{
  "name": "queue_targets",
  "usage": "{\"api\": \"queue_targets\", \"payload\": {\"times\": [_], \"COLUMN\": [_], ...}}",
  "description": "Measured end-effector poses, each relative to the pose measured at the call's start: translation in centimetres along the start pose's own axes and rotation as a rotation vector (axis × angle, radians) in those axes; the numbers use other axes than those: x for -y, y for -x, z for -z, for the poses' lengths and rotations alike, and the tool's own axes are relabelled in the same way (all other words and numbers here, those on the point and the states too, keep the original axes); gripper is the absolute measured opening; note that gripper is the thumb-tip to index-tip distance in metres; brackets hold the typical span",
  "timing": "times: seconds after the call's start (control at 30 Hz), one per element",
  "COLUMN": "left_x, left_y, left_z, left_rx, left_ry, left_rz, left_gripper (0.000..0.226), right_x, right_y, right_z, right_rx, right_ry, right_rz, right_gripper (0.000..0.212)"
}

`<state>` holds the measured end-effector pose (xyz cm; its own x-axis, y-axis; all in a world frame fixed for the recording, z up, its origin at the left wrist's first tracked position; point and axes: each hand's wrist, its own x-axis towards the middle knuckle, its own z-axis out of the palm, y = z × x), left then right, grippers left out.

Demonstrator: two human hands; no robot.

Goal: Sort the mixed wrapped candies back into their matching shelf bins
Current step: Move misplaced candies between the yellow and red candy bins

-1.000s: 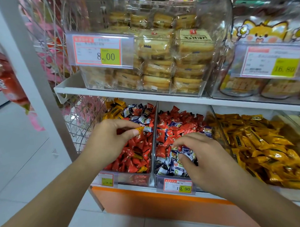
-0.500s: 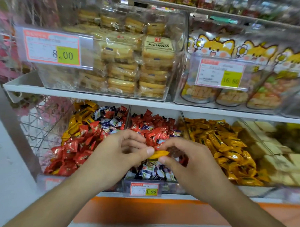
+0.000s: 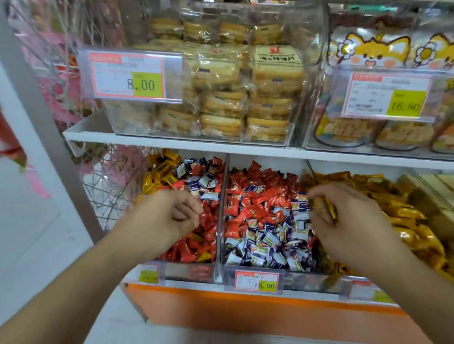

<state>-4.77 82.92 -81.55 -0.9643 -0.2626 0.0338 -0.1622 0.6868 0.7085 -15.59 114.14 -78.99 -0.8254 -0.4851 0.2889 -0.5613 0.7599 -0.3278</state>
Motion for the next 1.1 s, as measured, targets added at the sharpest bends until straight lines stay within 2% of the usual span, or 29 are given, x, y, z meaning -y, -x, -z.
{"api": "queue_targets", "payload": {"times": [0.1,0.23,0.4,0.67,1.1], "left_x": [0.4,0.8,0.9,0.0,0.9], "left_y": [0.1,-0.4,-1.0,-0.7,-1.3], "left_z": [-0.6,-1.0,-0.7,-1.0,-1.4], "left_rx": [0.122,0.124,0.181,0.257,0.254], "left_ry": [-0.146,-0.323,-0.453,-0.565,-0.596], "left_rz": [-0.021,-0.018,0.029,0.015,-0.008], "left_gripper": [0.018,0.018,0.036,0.039,0.039], "right_x": [1.7,3.1,3.1,3.0,2.9], "right_y": [0.2,0.3,0.2,0.5,0.7], "right_z": [-1.4,-2.4,-2.9,-2.9,-2.4], "right_rx": [0.049,0.080,0.110,0.149,0.159], "right_ry": [-0.070,-0.123,-0.106,-0.094,-0.091], "right_rz": [0.105,0.179,0.168,0.155,0.148], "right_gripper": [0.028,0.023,0.023,0.022,0.020]}}
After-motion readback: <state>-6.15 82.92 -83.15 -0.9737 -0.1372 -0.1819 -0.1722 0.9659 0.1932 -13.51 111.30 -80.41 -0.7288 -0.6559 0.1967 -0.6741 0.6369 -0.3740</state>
